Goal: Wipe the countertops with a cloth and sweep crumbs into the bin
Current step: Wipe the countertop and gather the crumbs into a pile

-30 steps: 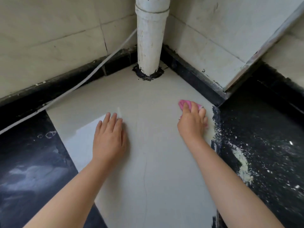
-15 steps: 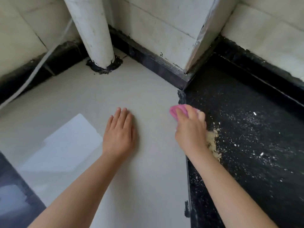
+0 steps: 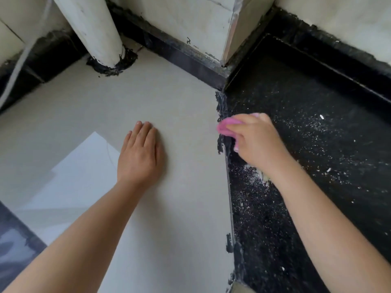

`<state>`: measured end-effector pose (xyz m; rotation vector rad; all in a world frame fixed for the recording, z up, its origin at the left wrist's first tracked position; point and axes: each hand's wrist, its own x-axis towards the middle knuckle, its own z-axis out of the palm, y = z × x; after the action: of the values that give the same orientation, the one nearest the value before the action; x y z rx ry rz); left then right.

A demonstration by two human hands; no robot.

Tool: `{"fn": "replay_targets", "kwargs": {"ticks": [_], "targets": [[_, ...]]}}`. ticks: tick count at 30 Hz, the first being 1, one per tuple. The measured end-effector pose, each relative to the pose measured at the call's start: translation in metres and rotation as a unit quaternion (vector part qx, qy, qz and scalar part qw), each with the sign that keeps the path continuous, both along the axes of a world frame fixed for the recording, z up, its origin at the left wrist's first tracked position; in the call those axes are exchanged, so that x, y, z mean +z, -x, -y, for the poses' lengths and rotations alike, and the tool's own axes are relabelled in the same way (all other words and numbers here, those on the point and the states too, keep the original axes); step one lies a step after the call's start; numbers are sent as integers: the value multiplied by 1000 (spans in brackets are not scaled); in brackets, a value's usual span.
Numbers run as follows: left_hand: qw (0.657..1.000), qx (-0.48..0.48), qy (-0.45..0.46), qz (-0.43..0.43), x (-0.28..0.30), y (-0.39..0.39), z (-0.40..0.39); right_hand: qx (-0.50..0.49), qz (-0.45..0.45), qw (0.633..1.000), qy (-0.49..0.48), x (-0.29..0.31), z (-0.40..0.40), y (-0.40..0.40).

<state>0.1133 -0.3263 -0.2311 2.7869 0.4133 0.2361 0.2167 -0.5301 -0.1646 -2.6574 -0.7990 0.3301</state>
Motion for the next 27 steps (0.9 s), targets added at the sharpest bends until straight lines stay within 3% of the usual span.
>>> {"fn": "replay_targets", "kwargs": {"ticks": [8, 10, 14, 18, 22, 24, 27], "targets": [[1000, -1, -1, 3, -2, -1, -1, 68, -139, 979, 130, 11, 55, 42], [1000, -1, -1, 3, -2, -1, -1, 57, -102, 985, 125, 20, 56, 35], [1000, 0, -2, 4, -3, -1, -2, 6, -3, 1000, -26, 4, 11, 21], [1000, 2, -4, 14, -4, -1, 0, 58, -12, 997, 39, -14, 0, 27], [1000, -1, -8, 26, -5, -2, -1, 119, -138, 976, 118, 8, 49, 38], [1000, -3, -12, 28, -6, -1, -1, 109, -137, 972, 154, 23, 65, 38], [999, -7, -21, 33, -5, -1, -1, 50, -69, 995, 42, 24, 54, 31]]}}
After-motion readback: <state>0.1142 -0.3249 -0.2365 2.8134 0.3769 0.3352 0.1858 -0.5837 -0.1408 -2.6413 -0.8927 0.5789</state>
